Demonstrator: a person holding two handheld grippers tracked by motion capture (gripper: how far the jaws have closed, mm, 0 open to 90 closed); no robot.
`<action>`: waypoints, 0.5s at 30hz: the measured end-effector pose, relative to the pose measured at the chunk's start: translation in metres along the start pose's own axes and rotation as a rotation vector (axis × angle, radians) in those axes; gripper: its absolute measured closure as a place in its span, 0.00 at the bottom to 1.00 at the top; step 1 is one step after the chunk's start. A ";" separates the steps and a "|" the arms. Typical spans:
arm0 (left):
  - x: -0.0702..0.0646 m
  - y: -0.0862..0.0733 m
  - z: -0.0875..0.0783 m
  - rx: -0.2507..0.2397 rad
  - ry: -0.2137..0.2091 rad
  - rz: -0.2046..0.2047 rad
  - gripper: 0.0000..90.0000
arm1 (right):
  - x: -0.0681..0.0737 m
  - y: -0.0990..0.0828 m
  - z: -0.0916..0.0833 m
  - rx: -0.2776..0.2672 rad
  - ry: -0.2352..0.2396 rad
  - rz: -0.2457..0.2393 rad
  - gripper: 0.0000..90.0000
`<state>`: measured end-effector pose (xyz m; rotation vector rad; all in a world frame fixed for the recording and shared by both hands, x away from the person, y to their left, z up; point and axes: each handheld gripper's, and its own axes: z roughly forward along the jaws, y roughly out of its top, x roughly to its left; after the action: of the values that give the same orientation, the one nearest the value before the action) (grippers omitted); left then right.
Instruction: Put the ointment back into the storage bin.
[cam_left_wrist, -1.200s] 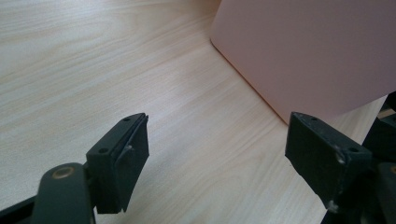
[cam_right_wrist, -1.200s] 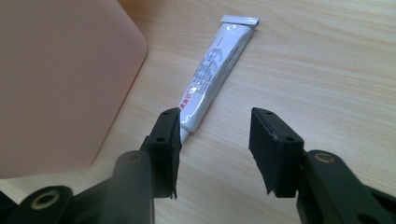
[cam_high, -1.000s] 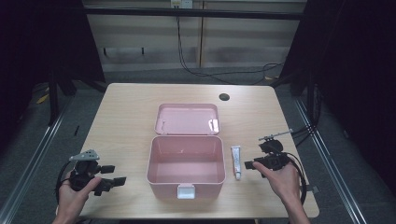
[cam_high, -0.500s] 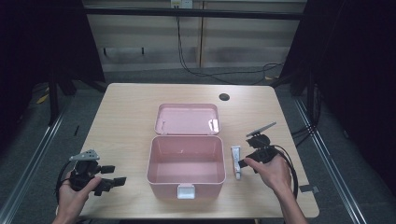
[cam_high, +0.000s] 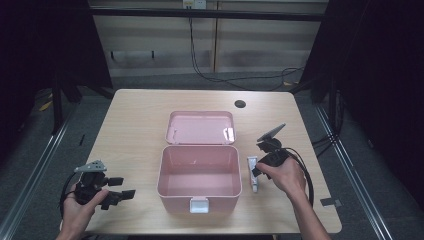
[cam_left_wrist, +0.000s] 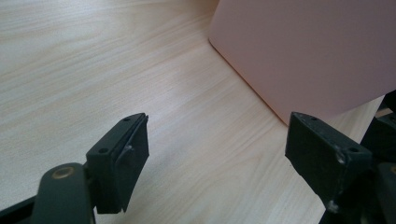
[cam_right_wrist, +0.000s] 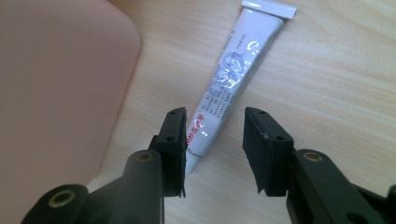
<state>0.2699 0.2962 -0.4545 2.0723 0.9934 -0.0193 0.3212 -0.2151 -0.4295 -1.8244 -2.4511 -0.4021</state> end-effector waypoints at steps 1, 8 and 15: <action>0.000 0.000 0.000 0.001 -0.001 0.001 0.24 | 0.000 0.001 0.002 0.012 -0.005 0.002 0.68; 0.000 0.000 0.000 0.002 -0.001 0.003 0.24 | 0.002 0.009 0.009 0.034 -0.008 0.001 0.69; 0.000 0.000 0.000 0.000 0.002 0.003 0.24 | 0.004 0.019 0.012 0.073 -0.037 0.009 0.68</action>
<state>0.2701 0.2962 -0.4546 2.0745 0.9919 -0.0155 0.3390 -0.2034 -0.4369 -1.8286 -2.4461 -0.2768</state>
